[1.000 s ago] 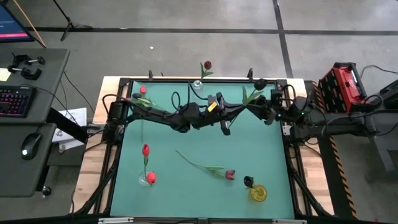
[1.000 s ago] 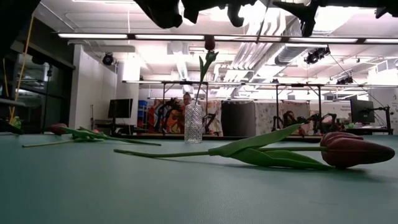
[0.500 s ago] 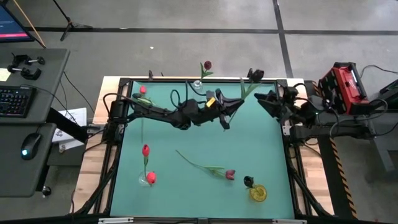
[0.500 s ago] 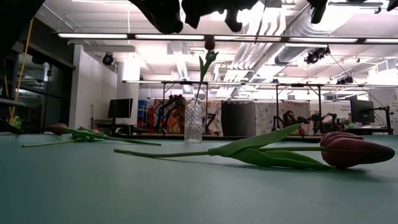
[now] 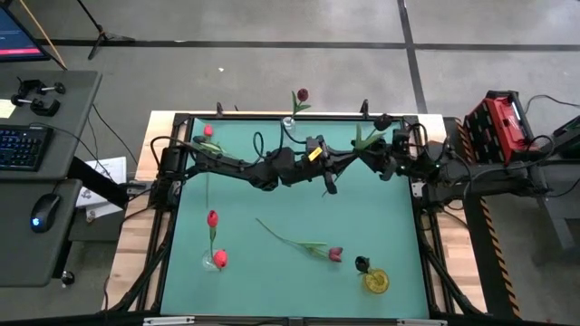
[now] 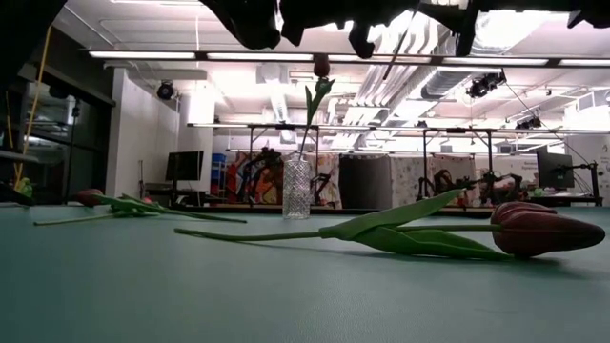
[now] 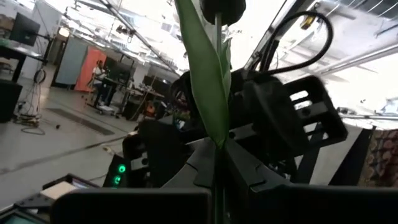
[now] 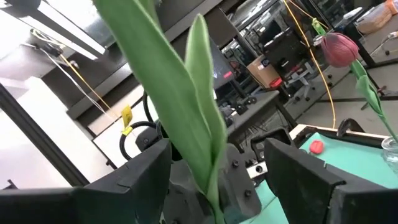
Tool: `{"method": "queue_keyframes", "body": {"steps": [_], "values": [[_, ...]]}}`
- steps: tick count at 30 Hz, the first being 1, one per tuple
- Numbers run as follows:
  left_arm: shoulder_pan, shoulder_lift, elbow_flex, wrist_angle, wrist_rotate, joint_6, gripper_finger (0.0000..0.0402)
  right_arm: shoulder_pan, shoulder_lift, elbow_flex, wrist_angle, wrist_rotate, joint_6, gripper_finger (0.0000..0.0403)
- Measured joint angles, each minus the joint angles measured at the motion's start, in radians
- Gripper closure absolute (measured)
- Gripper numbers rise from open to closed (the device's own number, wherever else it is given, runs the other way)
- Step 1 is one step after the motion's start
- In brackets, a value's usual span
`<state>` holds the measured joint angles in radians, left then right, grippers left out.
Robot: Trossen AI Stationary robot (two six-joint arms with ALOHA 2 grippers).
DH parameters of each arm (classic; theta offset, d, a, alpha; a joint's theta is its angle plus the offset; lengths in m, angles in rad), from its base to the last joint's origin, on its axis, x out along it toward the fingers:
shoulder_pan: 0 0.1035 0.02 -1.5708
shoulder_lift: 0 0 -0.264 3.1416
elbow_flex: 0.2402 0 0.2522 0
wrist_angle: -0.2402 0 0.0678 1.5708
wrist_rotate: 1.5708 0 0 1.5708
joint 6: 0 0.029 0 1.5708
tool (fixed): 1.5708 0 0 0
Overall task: Sort flowers into vase by color
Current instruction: Put the bottom black flower into the yellow vase
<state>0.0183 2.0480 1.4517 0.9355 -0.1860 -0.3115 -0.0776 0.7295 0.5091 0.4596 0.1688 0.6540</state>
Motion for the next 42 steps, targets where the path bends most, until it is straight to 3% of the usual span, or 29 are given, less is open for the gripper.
{"method": "queue_keyframes", "body": {"steps": [5, 8, 11, 13, 17, 22, 27, 31, 37, 42], "values": [[-0.002, 0.000, 0.000, -0.015, 0.011, 0.001, 0.0401, 0.000, 0.000, 0.000, 0.023, 0.000, -0.006, 0.0196], [-0.002, -0.001, 0.000, -0.015, 0.011, 0.010, 0.0401, 0.000, -0.002, 0.000, 0.023, 0.000, -0.010, 0.0262], [-0.002, -0.001, 0.000, -0.017, 0.011, 0.009, 0.0401, 0.000, -0.007, 0.000, 0.027, -0.003, -0.032, 0.0356], [0.002, -0.001, 0.000, -0.017, 0.014, 0.009, 0.0398, 0.000, -0.013, 0.000, 0.024, -0.002, -0.051, 0.0388], [0.018, -0.002, 0.001, -0.024, 0.061, -0.032, 0.0377, 0.000, -0.034, 0.000, -0.001, -0.007, -0.041, 0.0396], [0.074, -0.038, 0.001, -0.106, 0.251, -0.126, 0.0317, 0.000, -0.125, 0.000, -0.069, -0.013, -0.059, 0.0400], [0.124, -0.114, 0.001, -0.360, 0.502, -0.140, 0.0244, -0.001, -0.298, 0.000, -0.252, -0.026, -0.067, 0.0401], [0.158, -0.187, 0.001, -0.603, 0.663, -0.117, 0.0213, 0.018, -0.428, 0.001, -0.462, -0.155, 0.053, 0.0402], [0.157, -0.277, 0.001, -0.793, 0.667, 0.017, 0.0212, 0.134, -0.477, 0.002, -0.618, -0.346, 0.215, 0.0402], [0.160, -0.324, 0.001, -0.841, 0.585, 0.065, 0.0218, 0.246, -0.455, 0.093, -0.832, -0.339, 0.224, 0.0402]]}}
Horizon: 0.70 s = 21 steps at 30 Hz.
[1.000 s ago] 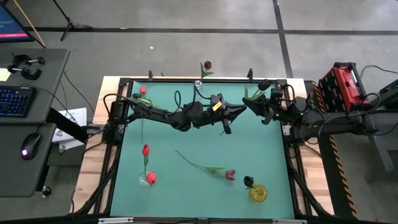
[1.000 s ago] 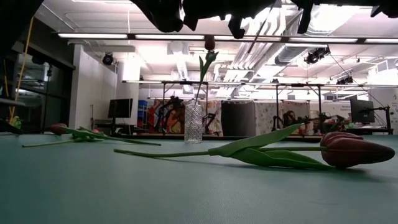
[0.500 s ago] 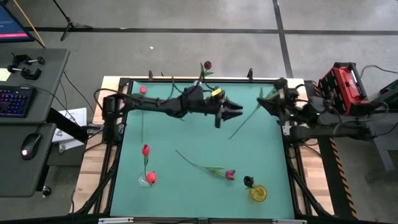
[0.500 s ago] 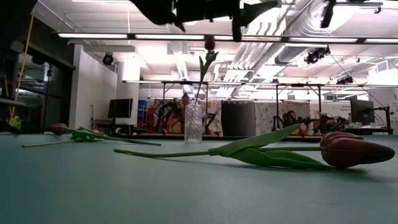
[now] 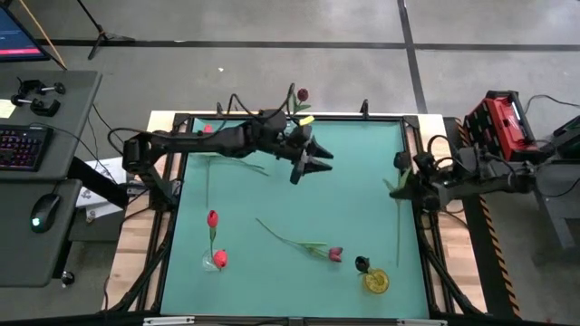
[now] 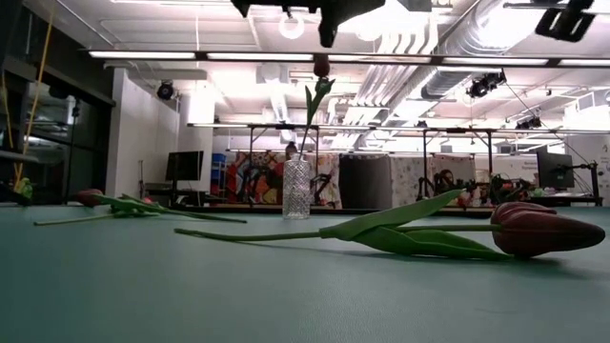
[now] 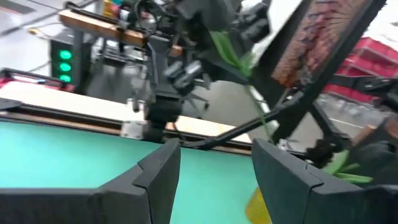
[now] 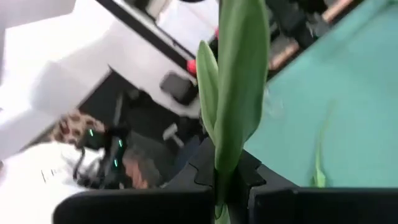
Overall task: Sort flowers into vase by color
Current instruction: Put the bottom black flower into the yellow vase
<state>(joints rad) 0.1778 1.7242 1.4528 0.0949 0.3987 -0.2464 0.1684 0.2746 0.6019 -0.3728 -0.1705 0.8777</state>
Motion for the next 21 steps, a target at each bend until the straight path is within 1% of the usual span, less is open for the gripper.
{"method": "queue_keyframes", "body": {"steps": [2, 7, 10, 12, 14, 17, 21], "values": [[0.000, -0.011, 0.000, -0.009, -0.019, 0.014, 0.0218, 0.044, 0.018, 0.025, -0.017, 0.026, -0.009, 0.0403], [-0.002, -0.026, 0.000, -0.051, -0.026, 0.023, 0.0218, 0.175, 0.087, 0.040, 0.051, 0.083, -0.041, 0.0403], [-0.001, -0.025, 0.000, -0.103, -0.030, 0.023, 0.0219, 0.290, 0.143, 0.040, 0.083, 0.147, -0.050, 0.0403], [-0.001, -0.025, 0.000, -0.132, -0.030, 0.023, 0.0219, 0.383, 0.175, 0.040, 0.096, 0.209, -0.051, 0.0403], [-0.001, -0.025, 0.000, -0.154, -0.032, 0.027, 0.0219, 0.486, 0.197, 0.040, 0.113, 0.286, -0.047, 0.0403], [0.001, -0.025, 0.000, -0.171, -0.061, 0.045, 0.0219, 0.651, 0.213, 0.040, 0.147, 0.439, -0.036, 0.0403], [0.020, -0.042, -0.001, -0.193, -0.080, 0.049, 0.0219, 0.878, 0.228, 0.040, 0.221, 0.709, -0.063, 0.0403]]}}
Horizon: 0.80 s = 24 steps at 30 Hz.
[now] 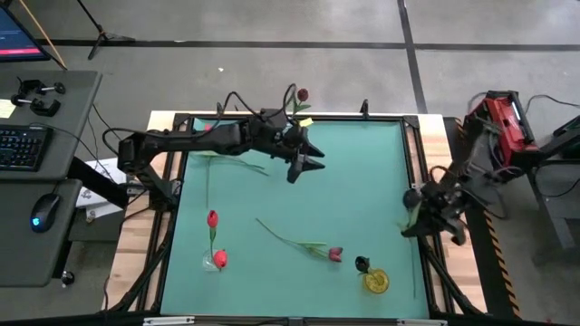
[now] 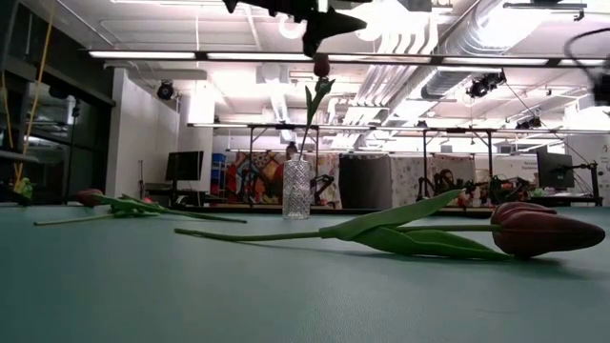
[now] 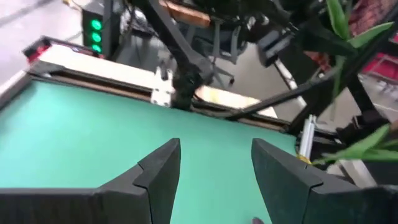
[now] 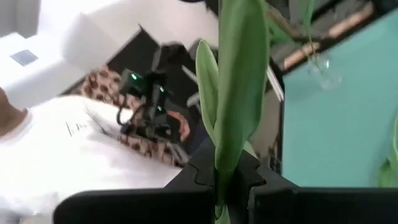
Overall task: Sort flowers into vase by color
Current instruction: Put the bottom black flower into the yellow vase
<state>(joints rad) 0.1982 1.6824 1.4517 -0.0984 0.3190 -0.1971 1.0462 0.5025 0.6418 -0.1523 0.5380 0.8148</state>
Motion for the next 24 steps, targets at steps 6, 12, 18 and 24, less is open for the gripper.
{"method": "queue_keyframes", "body": {"steps": [6, 12, 18, 24], "values": [[0.031, -0.065, 0.000, -0.077, -0.034, 0.039, 0.0219, 0.286, 0.162, 0.000, 0.235, 0.461, -0.193, 0.0403], [0.056, -0.103, 0.000, -0.061, -0.118, 0.070, 0.0219, 0.331, 0.394, 0.000, 0.459, 0.786, -0.336, 0.0403], [0.065, -0.104, 0.000, -0.052, -0.123, 0.062, 0.0219, 0.282, 0.496, 0.000, 0.479, 0.838, -0.318, 0.0403], [0.056, -0.104, 0.000, -0.052, -0.122, 0.060, 0.0219, 0.290, 0.472, 0.024, 0.476, 0.837, -0.395, 0.0403]]}}
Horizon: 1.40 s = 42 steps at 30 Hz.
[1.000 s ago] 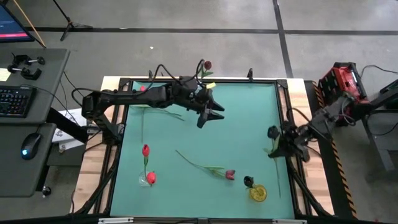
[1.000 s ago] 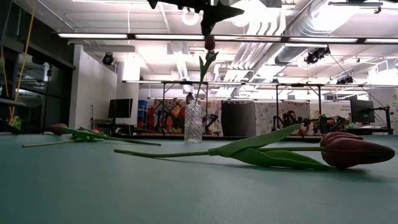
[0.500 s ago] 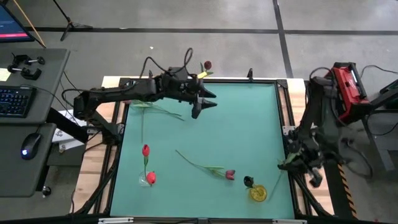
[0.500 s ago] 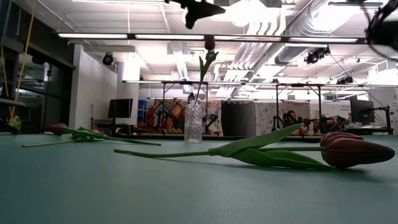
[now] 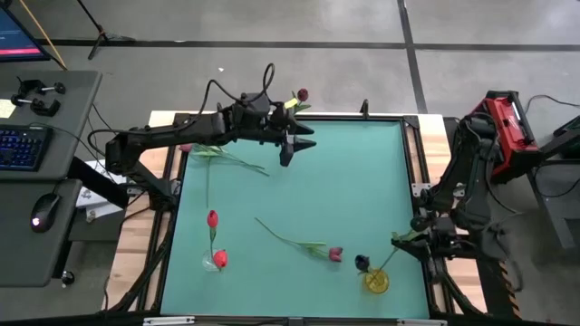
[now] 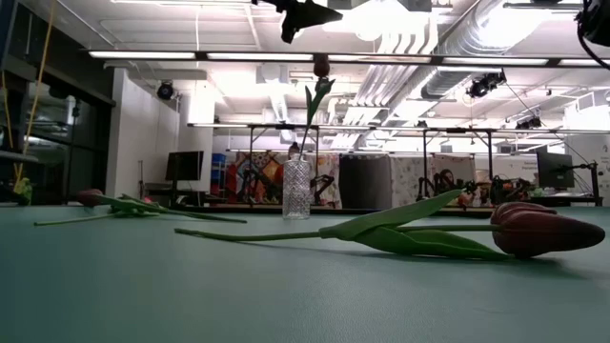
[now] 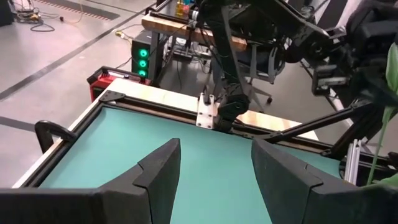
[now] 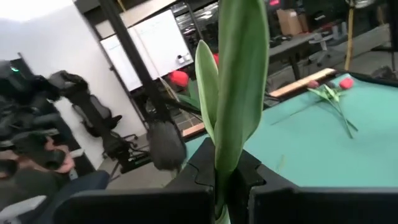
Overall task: Sort flowers into vase by color
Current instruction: Put the bottom black flower into the yellow vase
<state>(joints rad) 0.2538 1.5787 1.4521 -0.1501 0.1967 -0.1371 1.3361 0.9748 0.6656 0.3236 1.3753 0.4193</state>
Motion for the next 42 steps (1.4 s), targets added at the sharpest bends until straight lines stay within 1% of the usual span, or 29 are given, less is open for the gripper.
{"method": "queue_keyframes", "body": {"steps": [3, 5, 7, 10, 15, 18, 23, 28, 31, 33, 37, 40, 42], "values": [[-0.005, 0.000, 0.000, -0.001, 0.000, -0.014, 0.0219, 0.023, -0.035, 0.026, -0.005, -0.026, -0.079, 0.0403], [-0.006, 0.000, 0.000, -0.001, 0.001, -0.016, 0.0219, 0.042, -0.057, 0.038, -0.018, -0.030, -0.106, 0.0403], [-0.009, 0.000, 0.000, -0.001, 0.001, -0.016, 0.0219, 0.049, -0.067, 0.043, -0.034, -0.030, -0.100, 0.0403], [-0.013, 0.000, 0.000, -0.002, 0.001, -0.016, 0.0219, 0.048, -0.063, 0.041, -0.123, -0.065, 0.003, 0.0403], [-0.013, 0.000, 0.000, -0.002, 0.001, -0.017, 0.0219, 0.026, -0.052, 0.040, -0.372, -0.072, 0.290, 0.0403], [-0.013, 0.000, 0.000, -0.002, 0.001, -0.018, 0.0219, 0.008, -0.052, 0.040, -0.467, -0.086, 0.383, 0.0403], [-0.013, 0.000, 0.000, -0.002, 0.001, -0.020, 0.0219, -0.015, -0.053, 0.040, -0.484, -0.102, 0.380, 0.0403], [-0.013, 0.000, 0.000, -0.002, 0.001, -0.027, 0.0219, -0.016, -0.055, 0.040, -0.478, -0.120, 0.383, 0.0403], [-0.013, 0.000, 0.000, -0.002, 0.001, -0.027, 0.0219, -0.013, -0.082, 0.041, -0.478, -0.157, 0.381, 0.0403], [-0.013, 0.000, 0.000, -0.002, 0.001, -0.027, 0.0219, -0.013, -0.101, 0.061, -0.483, -0.174, 0.348, 0.0403], [-0.013, 0.000, 0.000, -0.002, 0.001, -0.030, 0.0219, -0.013, -0.145, 0.102, -0.489, -0.178, 0.231, 0.0403], [-0.013, 0.000, 0.000, -0.002, 0.002, -0.042, 0.0219, -0.013, -0.161, 0.107, -0.519, -0.180, 0.234, 0.0403], [-0.014, 0.000, 0.000, -0.002, 0.002, -0.043, 0.0219, -0.013, -0.156, 0.105, -0.546, -0.181, 0.266, 0.0403]]}}
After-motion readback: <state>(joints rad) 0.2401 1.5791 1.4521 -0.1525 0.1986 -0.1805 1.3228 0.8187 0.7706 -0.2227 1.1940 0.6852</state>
